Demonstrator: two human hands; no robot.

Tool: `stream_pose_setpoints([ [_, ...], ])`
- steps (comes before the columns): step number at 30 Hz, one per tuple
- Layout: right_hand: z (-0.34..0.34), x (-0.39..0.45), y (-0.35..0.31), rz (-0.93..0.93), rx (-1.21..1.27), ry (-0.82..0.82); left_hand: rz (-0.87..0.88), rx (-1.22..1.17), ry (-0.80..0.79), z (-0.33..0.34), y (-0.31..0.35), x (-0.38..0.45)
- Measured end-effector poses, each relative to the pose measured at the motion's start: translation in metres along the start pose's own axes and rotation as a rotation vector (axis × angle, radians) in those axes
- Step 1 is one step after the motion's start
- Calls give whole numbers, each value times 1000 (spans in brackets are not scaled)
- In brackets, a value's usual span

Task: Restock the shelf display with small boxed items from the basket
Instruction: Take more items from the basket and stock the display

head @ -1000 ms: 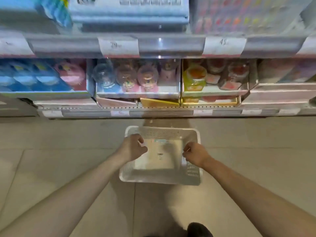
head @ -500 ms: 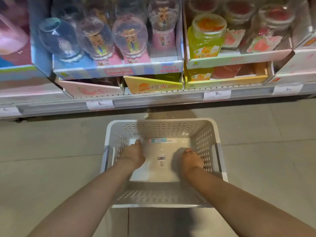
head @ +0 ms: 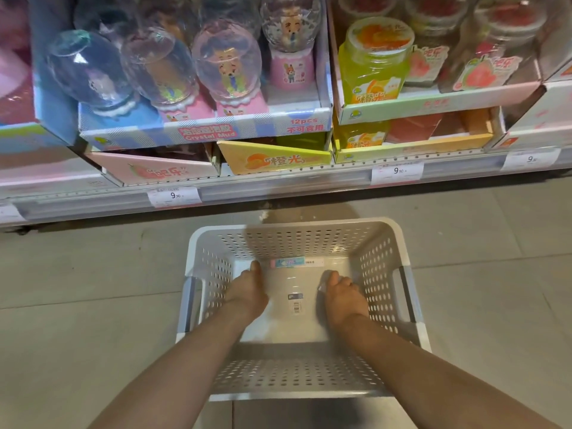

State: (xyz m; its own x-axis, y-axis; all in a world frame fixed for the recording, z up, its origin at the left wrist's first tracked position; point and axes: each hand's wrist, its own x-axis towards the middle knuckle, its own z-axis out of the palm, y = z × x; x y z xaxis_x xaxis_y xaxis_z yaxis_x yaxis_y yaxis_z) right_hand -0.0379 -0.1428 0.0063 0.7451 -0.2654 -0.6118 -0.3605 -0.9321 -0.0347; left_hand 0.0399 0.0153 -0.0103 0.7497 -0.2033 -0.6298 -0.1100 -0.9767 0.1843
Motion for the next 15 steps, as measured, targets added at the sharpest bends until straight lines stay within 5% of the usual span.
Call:
stream_pose_setpoints([
  [6,-4,10,2,-104,93,68,117,112,71,7,6,4],
  [10,-10,19,0,-172,125,142,325,556,188,6,22,-1],
  [15,-5,26,-3,-226,89,86,337,565,208,3,31,1],
])
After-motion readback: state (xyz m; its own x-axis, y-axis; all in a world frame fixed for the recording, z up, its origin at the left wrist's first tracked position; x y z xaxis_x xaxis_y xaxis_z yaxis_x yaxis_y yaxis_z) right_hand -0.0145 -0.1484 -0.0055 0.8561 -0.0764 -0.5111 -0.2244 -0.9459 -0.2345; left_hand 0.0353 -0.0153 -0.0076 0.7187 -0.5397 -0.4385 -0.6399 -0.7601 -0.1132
